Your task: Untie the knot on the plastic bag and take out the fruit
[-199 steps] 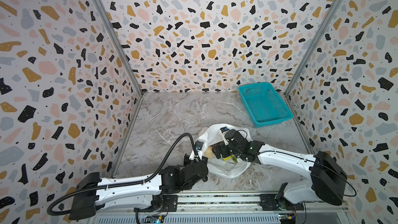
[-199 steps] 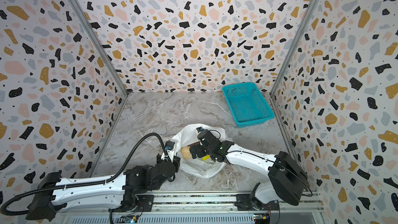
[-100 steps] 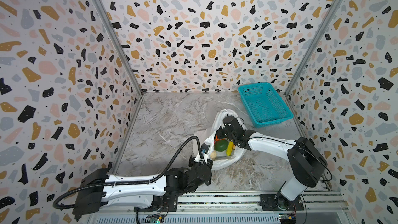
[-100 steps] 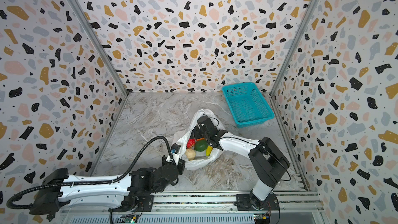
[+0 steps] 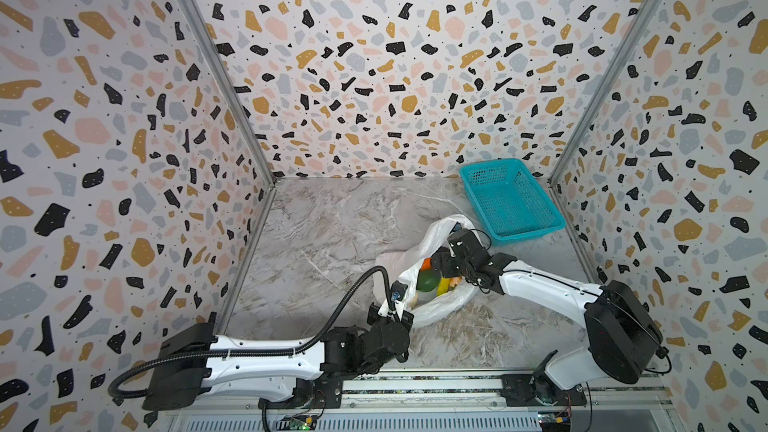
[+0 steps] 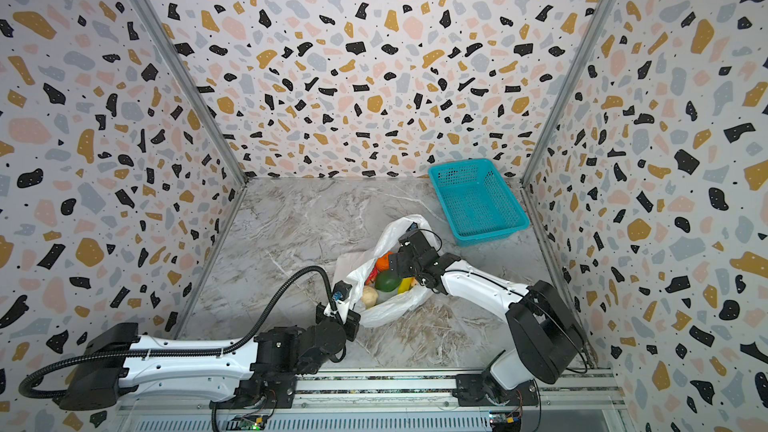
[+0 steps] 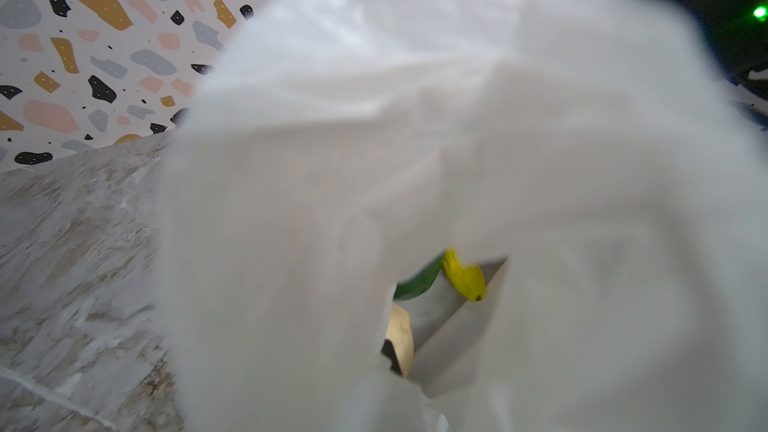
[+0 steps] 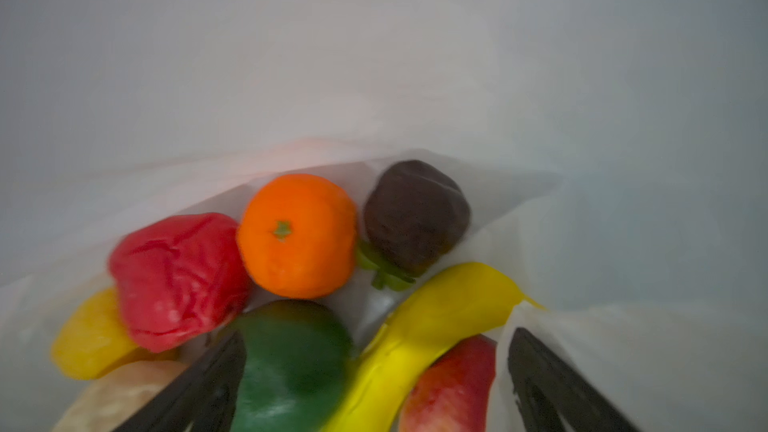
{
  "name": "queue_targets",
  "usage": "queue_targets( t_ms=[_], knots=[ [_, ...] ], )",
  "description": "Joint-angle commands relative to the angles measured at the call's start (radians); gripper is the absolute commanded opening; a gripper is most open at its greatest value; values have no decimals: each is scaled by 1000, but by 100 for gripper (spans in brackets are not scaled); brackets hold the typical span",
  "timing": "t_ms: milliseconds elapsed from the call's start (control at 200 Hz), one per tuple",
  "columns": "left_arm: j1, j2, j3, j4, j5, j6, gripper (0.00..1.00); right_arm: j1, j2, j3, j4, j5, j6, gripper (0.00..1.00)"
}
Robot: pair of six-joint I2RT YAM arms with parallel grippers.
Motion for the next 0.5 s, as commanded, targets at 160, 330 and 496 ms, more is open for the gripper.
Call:
queue_targets(
  t_ms=[160, 330, 496],
  knots=[
    [-28, 15, -14, 43, -23, -16, 0, -30, -34, -20, -110, 21, 63, 99],
    [-33, 17, -10, 43, -28, -18, 0, 7, -68, -6, -107, -106, 70, 99],
    [-39, 25, -5, 42, -22, -19, 0, 82, -105, -15, -170, -121, 104, 99]
  ],
)
